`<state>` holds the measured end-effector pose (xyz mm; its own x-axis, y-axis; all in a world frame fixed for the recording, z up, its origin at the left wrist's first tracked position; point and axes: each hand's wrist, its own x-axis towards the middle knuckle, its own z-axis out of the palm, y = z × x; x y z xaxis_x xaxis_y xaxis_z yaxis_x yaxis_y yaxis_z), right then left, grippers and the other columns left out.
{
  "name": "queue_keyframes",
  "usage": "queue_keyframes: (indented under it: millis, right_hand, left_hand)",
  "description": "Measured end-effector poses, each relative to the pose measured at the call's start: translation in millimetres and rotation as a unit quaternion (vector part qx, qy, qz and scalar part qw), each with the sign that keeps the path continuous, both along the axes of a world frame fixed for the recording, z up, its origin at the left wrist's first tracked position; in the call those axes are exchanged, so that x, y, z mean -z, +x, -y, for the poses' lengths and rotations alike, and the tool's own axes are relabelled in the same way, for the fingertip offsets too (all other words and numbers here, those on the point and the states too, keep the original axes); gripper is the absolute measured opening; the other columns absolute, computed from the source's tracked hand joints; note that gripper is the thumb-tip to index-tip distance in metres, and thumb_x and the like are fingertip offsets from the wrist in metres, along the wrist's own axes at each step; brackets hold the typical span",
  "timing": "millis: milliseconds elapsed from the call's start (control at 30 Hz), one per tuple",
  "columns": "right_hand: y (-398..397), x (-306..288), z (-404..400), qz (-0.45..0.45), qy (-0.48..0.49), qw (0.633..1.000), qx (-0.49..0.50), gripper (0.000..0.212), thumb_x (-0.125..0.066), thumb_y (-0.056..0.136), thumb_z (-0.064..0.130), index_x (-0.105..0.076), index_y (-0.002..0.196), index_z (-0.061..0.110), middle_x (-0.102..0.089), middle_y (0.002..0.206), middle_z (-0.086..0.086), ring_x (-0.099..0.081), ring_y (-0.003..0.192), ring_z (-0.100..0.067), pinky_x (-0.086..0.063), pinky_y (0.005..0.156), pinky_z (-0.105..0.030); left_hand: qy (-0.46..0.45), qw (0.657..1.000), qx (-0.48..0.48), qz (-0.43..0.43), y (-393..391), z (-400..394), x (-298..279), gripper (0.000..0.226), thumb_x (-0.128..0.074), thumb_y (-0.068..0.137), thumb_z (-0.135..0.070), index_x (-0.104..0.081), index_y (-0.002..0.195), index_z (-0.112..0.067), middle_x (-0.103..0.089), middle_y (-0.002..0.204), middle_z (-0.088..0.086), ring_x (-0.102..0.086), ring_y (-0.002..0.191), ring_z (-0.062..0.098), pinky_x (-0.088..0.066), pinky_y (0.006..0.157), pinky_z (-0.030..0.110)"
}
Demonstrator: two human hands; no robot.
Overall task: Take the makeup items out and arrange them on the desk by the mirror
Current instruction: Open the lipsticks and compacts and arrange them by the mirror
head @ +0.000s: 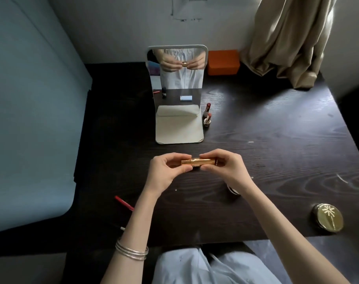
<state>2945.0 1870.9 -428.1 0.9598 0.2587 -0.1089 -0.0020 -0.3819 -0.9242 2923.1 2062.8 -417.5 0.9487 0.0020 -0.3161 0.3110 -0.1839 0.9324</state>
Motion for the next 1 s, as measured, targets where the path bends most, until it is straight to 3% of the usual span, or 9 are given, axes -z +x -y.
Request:
queue_keyframes:
  millis: [133,233,333,400,467,633,700,833,1000]
  right_hand:
    - [3,-5,10,-0.018,0.016,1.000,0.001,0.031,-0.082,0.067,0.012,-0.071,0.088,0.032,-0.070,0.074,0.018,-0.061,0.067,0.003,-0.044,0.062,-0.010]
    - [7,-8,10,-0.024,0.005,1.000,-0.002,0.030,-0.082,0.066,0.011,-0.072,0.088,0.028,-0.069,0.073,0.021,-0.061,0.066,0.003,-0.049,0.061,-0.014]
    - [13,-13,57,-0.025,0.005,0.995,0.094,0.030,-0.080,0.067,0.004,-0.072,0.090,0.021,-0.073,0.079,0.018,-0.065,0.075,0.003,-0.051,0.073,-0.015]
    - [19,-21,106,-0.016,-0.020,0.989,0.149,0.030,-0.077,0.069,0.000,-0.071,0.093,0.018,-0.071,0.078,0.025,-0.064,0.074,0.007,-0.048,0.073,-0.009]
    - [23,-26,119,-0.023,-0.045,0.991,0.125,0.029,-0.078,0.069,0.003,-0.072,0.091,0.022,-0.072,0.078,0.024,-0.064,0.074,0.006,-0.048,0.072,-0.008]
    - [24,-13,80,-0.055,0.002,0.997,0.060,0.027,-0.081,0.065,0.016,-0.073,0.090,0.024,-0.074,0.088,-0.001,-0.065,0.078,-0.009,-0.051,0.076,-0.018]
    - [26,-8,81,-0.061,0.008,0.996,0.064,0.027,-0.081,0.063,0.021,-0.073,0.088,0.027,-0.074,0.087,-0.001,-0.065,0.079,-0.011,-0.050,0.077,-0.022]
    - [28,-2,75,-0.072,0.010,0.996,0.060,0.027,-0.081,0.066,0.013,-0.072,0.086,0.028,-0.073,0.082,0.006,-0.066,0.079,-0.010,-0.050,0.077,-0.023]
    - [26,10,60,-0.085,-0.017,0.995,0.047,0.027,-0.080,0.069,0.007,-0.067,0.088,0.021,-0.071,0.091,0.005,-0.067,0.084,-0.008,-0.051,0.075,-0.020]
  left_hand:
    - [-0.011,1.000,0.006,-0.010,5,2,-3,0.028,-0.079,0.068,-0.004,-0.073,0.087,-0.024,-0.073,0.087,-0.005,-0.070,0.083,0.007,-0.054,0.080,0.020]
    - [-0.005,1.000,0.024,-0.015,12,12,-7,0.025,-0.080,0.068,-0.006,-0.074,0.086,-0.022,-0.073,0.084,-0.005,-0.070,0.081,0.005,-0.053,0.077,0.017]
    - [0.019,0.995,-0.095,-0.018,12,-20,-5,0.020,-0.075,0.074,-0.005,-0.072,0.090,-0.016,-0.072,0.083,0.002,-0.068,0.067,0.003,-0.054,0.070,0.017]
    - [0.026,0.984,-0.175,-0.012,8,-58,-13,0.021,-0.071,0.075,-0.003,-0.070,0.094,-0.014,-0.073,0.087,0.006,-0.070,0.069,0.007,-0.056,0.072,0.018]
    - [0.046,0.987,-0.155,0.000,11,-67,-17,0.023,-0.072,0.074,-0.004,-0.071,0.094,-0.015,-0.073,0.084,-0.001,-0.071,0.077,0.011,-0.057,0.077,0.024]
    - [0.019,0.995,-0.098,-0.015,20,-20,-12,0.023,-0.076,0.071,-0.005,-0.073,0.086,-0.022,-0.073,0.089,0.004,-0.070,0.089,0.023,-0.054,0.087,0.038]
    - [0.014,0.994,-0.107,-0.021,21,-22,-7,0.022,-0.076,0.071,-0.004,-0.073,0.086,-0.021,-0.073,0.089,0.005,-0.070,0.090,0.024,-0.055,0.087,0.038]
    - [-0.012,0.993,-0.111,-0.028,24,-11,-7,0.021,-0.075,0.072,-0.002,-0.072,0.085,-0.018,-0.073,0.088,0.004,-0.069,0.090,0.026,-0.056,0.084,0.037]
    - [-0.035,0.994,-0.102,-0.028,23,-2,4,0.021,-0.072,0.076,-0.001,-0.070,0.091,-0.015,-0.071,0.092,0.002,-0.068,0.090,0.014,-0.054,0.087,0.035]
